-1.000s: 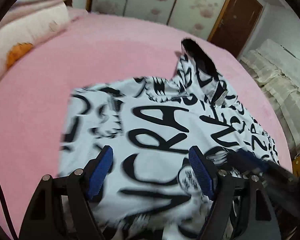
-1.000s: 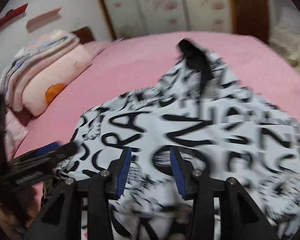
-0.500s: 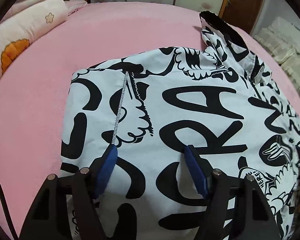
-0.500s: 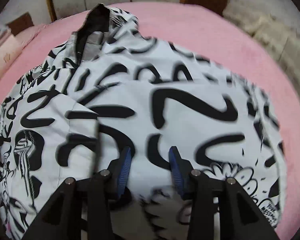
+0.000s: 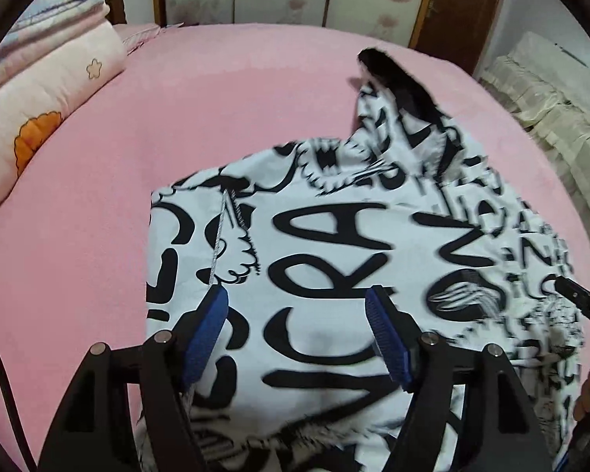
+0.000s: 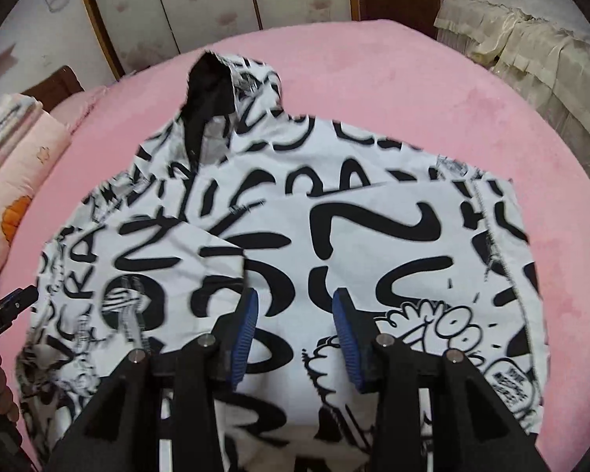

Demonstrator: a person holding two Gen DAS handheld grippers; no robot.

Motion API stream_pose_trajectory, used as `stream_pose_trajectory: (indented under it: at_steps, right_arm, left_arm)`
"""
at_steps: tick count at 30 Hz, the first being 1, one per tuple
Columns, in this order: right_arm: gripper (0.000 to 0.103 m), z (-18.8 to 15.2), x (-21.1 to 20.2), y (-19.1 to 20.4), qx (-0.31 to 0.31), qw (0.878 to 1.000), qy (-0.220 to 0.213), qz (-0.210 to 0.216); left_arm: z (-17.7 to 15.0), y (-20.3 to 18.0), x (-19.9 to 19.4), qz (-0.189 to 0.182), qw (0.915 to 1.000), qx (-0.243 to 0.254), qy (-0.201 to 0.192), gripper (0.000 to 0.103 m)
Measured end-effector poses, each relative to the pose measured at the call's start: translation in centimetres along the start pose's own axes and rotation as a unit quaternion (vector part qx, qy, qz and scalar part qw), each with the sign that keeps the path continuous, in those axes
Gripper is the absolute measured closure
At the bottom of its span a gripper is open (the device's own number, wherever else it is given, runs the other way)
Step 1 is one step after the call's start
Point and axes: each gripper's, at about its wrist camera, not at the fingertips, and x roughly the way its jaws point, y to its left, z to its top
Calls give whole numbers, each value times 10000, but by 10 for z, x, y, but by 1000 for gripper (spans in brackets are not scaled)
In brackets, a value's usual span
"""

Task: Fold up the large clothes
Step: 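Release and smooth the folded jacket with both tools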

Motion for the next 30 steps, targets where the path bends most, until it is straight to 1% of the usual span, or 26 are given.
stream_pose_trajectory:
  at_steps: [4, 7, 12, 16, 18, 20, 23, 25, 28, 30]
  right_arm:
    - [63, 1, -37, 2, -21, 9997, -172, 144]
    - [63, -5, -73, -1, -89, 9990, -384, 204]
    - [63, -29, -136, -14, -167, 9970, -651, 375]
    - [62, -56, -181, -25, -236, 9953, -812, 472]
    - [60, -71, -202, -30, -292, 9943, -891, 505]
    - [53, -87, -220, -33, -372, 9933, -980, 481]
    - [52, -111, -242, -37, -548, 9917, -1122, 294]
    - [52, -126, -251, -40, -621, 9911, -1151, 244]
    - [51, -144, -257, -47, -611, 9920, -1084, 232]
    - [51, -157, -254, -54, -560, 9939, -940, 152]
  left_arm:
    - [-1, -8, -35, 19, 9999, 36, -158, 32]
    - [-13, -9, -66, -62, 9996, 97, -275, 32]
    - [-47, 0, -126, -128, 9989, 106, -450, 32]
    - [-79, 10, -171, -77, 9986, 132, -504, 32]
    - [-97, 14, -186, -4, 9986, 170, -492, 31]
    - [-117, 17, -198, 53, 9988, 181, -451, 29]
    - [-147, 23, -207, 106, 9991, 172, -360, 28]
    - [-167, 27, -207, 112, 9996, 110, -246, 28]
    - [-192, 35, -199, 161, 9999, -9, -11, 28]
    - [-211, 40, -191, 159, 9997, -93, 170, 28]
